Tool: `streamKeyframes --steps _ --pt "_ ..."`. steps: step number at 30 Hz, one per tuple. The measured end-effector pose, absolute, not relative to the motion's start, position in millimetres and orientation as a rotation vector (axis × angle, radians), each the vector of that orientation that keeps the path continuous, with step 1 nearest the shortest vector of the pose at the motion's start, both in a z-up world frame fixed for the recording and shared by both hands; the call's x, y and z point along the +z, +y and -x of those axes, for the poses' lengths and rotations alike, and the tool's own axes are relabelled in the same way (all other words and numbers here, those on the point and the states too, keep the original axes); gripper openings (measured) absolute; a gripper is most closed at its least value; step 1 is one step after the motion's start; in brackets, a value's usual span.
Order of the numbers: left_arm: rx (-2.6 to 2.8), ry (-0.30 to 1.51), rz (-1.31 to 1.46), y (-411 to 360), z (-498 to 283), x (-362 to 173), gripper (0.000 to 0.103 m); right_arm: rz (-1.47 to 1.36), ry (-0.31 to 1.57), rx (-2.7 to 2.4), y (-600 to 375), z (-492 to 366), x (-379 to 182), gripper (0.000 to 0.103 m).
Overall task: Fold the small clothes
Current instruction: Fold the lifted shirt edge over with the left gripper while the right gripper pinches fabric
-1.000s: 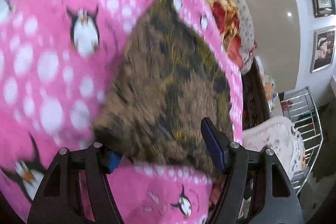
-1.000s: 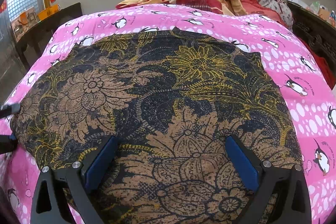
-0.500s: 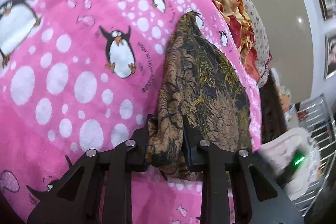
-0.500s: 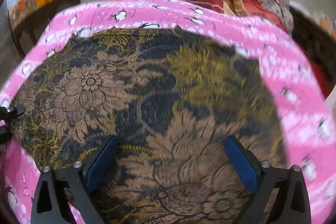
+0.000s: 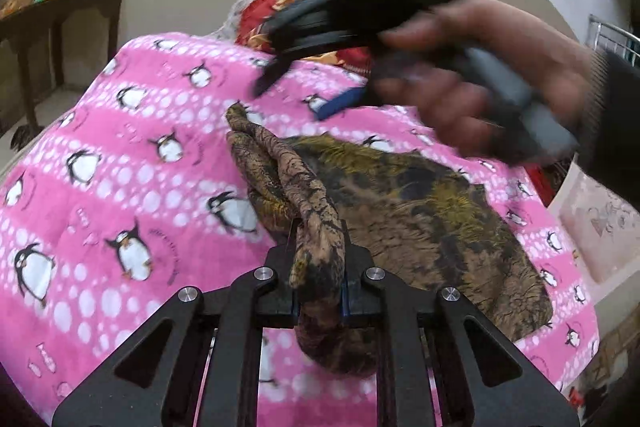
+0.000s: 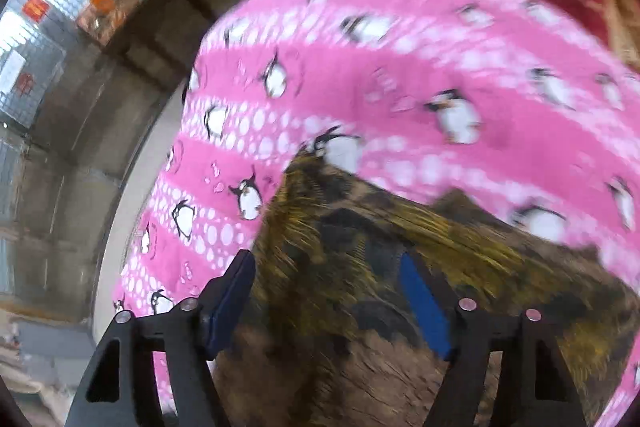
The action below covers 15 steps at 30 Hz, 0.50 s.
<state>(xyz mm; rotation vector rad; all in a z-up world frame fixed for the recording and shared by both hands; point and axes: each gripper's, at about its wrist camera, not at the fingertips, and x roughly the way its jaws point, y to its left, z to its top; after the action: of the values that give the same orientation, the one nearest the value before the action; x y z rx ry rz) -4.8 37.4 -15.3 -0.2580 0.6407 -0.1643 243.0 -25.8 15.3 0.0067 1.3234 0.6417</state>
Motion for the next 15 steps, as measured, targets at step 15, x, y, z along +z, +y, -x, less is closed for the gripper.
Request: streamKeyframes --steps 15 --pt "-0.252 0.624 0.290 27 -1 -14 0.012 0.543 1.440 0.591 79 -260 -32 0.040"
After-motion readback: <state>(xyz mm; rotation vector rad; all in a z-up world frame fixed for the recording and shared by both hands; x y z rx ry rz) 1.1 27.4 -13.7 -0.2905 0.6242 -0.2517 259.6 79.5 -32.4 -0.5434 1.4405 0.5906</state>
